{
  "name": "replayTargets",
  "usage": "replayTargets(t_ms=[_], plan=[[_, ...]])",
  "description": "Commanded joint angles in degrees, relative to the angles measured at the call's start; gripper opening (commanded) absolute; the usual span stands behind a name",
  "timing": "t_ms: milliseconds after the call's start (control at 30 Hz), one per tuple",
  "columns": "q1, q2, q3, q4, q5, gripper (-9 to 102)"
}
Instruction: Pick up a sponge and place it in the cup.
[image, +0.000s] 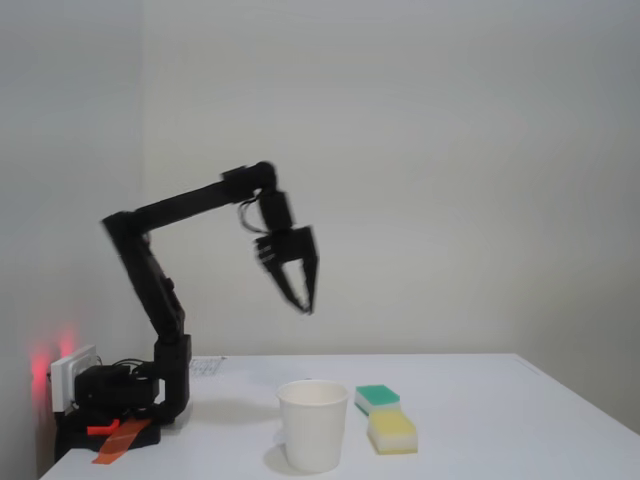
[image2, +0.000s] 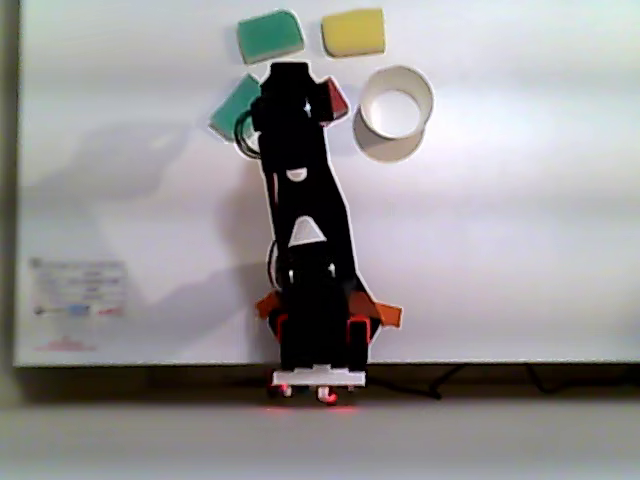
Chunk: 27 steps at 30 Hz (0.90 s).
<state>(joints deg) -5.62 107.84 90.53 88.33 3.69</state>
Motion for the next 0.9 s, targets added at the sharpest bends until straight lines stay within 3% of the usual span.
replayTargets(t_ms=[0, 200, 533, 867], plan=[[-1.9, -3.5, -6.8, -4.0, 0.6, 1], [-1.7, -14.1, -10.0, -13.4, 0.5, 1], [1.5, -31.2, -21.7, -17.7, 0.2, 1], [2.0, -34.5, -16.3, -20.7, 0.9, 2]])
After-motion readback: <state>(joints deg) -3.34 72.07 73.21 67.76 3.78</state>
